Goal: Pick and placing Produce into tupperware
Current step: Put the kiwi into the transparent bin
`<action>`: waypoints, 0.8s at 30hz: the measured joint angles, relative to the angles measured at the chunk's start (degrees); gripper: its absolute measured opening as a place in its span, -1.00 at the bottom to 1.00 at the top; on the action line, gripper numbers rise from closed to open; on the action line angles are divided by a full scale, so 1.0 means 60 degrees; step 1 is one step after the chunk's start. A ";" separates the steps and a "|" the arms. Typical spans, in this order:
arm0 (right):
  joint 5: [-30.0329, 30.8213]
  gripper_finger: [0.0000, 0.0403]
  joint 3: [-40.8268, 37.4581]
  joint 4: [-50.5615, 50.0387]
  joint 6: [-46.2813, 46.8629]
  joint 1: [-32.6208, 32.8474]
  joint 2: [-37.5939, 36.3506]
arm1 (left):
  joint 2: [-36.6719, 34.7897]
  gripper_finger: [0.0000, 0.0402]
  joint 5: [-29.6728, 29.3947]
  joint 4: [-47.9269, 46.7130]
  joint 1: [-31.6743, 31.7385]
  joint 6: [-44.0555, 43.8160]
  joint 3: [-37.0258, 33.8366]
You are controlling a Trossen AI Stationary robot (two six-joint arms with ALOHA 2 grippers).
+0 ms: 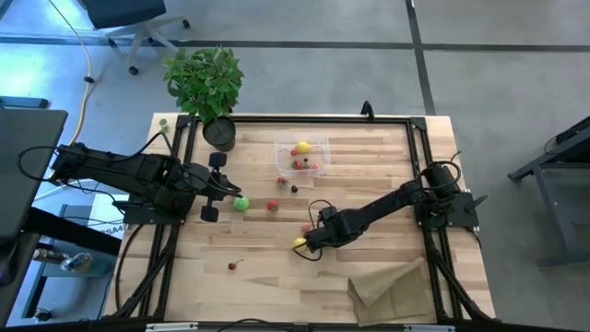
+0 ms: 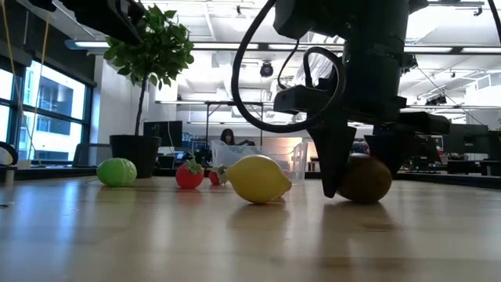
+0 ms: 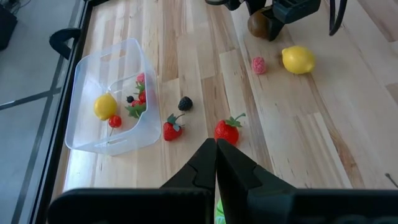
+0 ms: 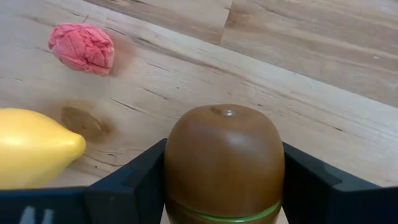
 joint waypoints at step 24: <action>-0.0023 0.15 0.0004 0.0142 -0.0727 -0.0004 -0.0015 | 0.0000 -0.99 0.0000 0.0000 0.0002 -0.0002 0.0000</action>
